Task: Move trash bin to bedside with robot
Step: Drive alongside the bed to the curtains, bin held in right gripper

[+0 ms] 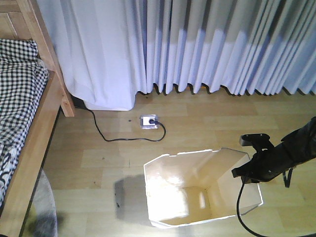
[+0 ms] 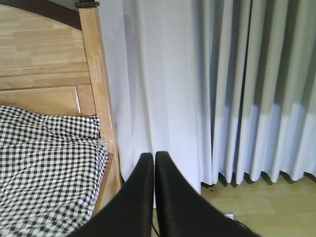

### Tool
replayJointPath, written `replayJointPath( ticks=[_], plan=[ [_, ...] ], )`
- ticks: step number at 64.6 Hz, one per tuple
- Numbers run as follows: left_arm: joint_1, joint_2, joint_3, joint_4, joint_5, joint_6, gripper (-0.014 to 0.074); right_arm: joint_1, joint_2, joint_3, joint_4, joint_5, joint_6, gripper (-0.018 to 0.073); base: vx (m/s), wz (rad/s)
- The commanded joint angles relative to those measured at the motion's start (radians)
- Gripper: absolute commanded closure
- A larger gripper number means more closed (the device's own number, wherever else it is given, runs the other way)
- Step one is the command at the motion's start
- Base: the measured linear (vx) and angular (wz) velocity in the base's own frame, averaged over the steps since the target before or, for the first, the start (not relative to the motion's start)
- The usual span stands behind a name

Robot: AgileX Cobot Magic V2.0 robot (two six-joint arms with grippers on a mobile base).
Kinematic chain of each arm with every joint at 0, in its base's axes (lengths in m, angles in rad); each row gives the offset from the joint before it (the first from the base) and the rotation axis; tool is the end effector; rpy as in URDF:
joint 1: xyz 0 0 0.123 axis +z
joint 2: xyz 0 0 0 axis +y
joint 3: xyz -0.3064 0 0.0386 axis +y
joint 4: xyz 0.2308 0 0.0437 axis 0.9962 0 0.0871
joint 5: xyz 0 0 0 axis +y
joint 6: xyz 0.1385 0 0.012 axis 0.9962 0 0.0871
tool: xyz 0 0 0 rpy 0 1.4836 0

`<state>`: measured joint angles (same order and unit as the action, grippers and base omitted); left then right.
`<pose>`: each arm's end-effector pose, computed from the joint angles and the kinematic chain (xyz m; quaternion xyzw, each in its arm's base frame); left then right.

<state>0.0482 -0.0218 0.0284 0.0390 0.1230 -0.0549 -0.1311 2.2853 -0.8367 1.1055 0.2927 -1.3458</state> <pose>0.0627 0.0037 0.1911 -0.0249 0.7215 0.0128 0.6919 0.3135 -0.0051 -0.0285 -0.0677 0.9885 0.1203 0.0616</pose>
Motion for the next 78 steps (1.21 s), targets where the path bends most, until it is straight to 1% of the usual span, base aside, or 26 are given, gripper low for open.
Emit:
replayJointPath(
  ticks=[1,26,78],
  plan=[
    [-0.002,-0.005,-0.021,-0.005,-0.072,-0.004,0.0603,-0.002,-0.069,-0.01,0.031,0.127,-0.001,0.0566,0.23,0.1],
    [-0.002,-0.005,-0.021,-0.005,-0.072,-0.004,0.0603,-0.002,-0.069,-0.01,0.031,0.127,-0.001,0.0566,0.23,0.07],
    [-0.002,-0.005,-0.021,-0.005,-0.072,-0.004,0.0603,-0.002,-0.069,-0.01,0.031,0.127,-0.001,0.0566,0.23,-0.02]
  ],
)
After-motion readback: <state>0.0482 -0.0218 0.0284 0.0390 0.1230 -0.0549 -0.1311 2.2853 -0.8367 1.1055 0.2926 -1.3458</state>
